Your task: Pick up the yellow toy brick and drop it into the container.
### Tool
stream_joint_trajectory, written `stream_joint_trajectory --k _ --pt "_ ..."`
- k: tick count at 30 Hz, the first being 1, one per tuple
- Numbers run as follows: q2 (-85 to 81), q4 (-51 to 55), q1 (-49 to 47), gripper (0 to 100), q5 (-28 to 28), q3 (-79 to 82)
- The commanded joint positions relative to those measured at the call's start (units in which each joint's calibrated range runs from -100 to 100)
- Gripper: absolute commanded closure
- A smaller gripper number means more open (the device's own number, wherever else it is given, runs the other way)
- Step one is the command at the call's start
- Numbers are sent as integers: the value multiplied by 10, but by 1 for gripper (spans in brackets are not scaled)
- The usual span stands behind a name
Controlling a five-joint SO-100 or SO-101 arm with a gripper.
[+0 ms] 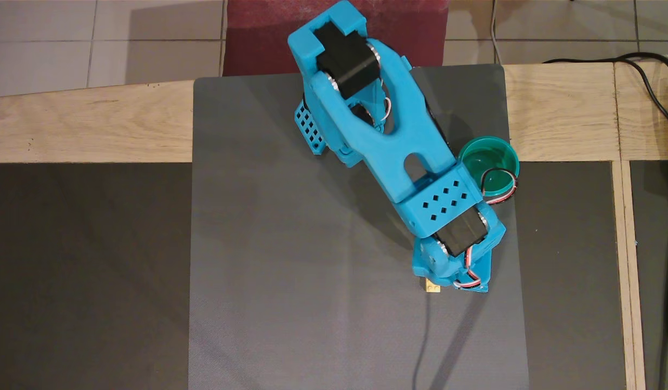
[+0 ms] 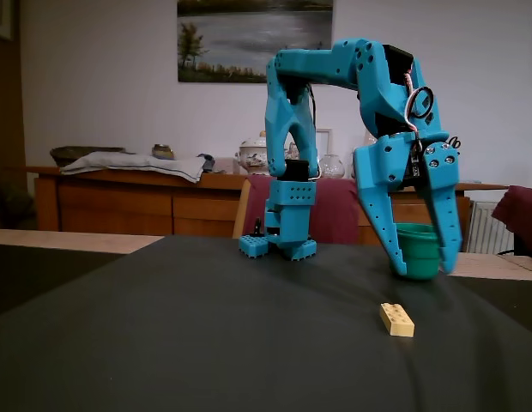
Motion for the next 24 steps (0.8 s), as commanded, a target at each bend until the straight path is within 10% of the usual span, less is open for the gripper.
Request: stream_joint_trajectory --k 1,24 --pt "1 0 13 77 13 -2" --pt "1 -89 72 76 56 103"
